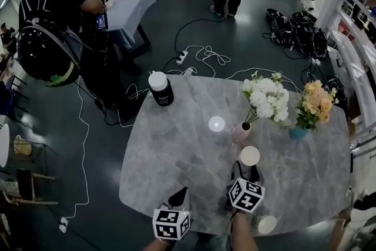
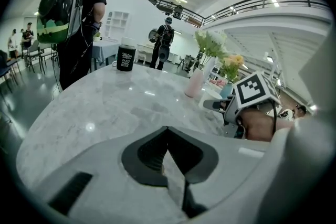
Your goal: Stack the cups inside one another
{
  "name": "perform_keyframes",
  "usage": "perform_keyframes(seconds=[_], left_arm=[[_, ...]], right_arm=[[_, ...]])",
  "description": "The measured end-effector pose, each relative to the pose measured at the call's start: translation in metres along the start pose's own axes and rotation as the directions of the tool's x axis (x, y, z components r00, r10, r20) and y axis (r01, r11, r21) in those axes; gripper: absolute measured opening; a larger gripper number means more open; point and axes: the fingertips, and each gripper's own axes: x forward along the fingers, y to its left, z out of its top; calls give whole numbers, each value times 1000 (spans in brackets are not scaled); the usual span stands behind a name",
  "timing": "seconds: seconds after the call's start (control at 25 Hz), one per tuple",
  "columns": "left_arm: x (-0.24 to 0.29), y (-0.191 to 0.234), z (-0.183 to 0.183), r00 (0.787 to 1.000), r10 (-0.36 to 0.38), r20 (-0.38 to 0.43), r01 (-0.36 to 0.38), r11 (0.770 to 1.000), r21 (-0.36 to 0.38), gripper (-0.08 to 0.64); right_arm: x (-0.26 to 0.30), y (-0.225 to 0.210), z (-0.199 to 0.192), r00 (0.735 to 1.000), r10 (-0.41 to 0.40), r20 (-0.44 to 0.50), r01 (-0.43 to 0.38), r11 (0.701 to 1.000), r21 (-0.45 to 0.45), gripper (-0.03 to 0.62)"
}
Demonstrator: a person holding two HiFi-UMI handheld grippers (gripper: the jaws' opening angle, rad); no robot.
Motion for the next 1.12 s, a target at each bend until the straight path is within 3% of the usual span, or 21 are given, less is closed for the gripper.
perform_keyframes(seconds=[0.32, 1.12], left_arm=[[3, 1, -13, 999, 4, -35, -5, 1000, -20, -5], [-1, 2, -15, 999, 19, -36, -19, 1000, -17, -5]], right_arm=[[13, -2, 6, 1000, -9, 12, 9, 1000, 3, 239], [14, -10, 8, 1000, -12, 17, 13, 1000, -19, 238]])
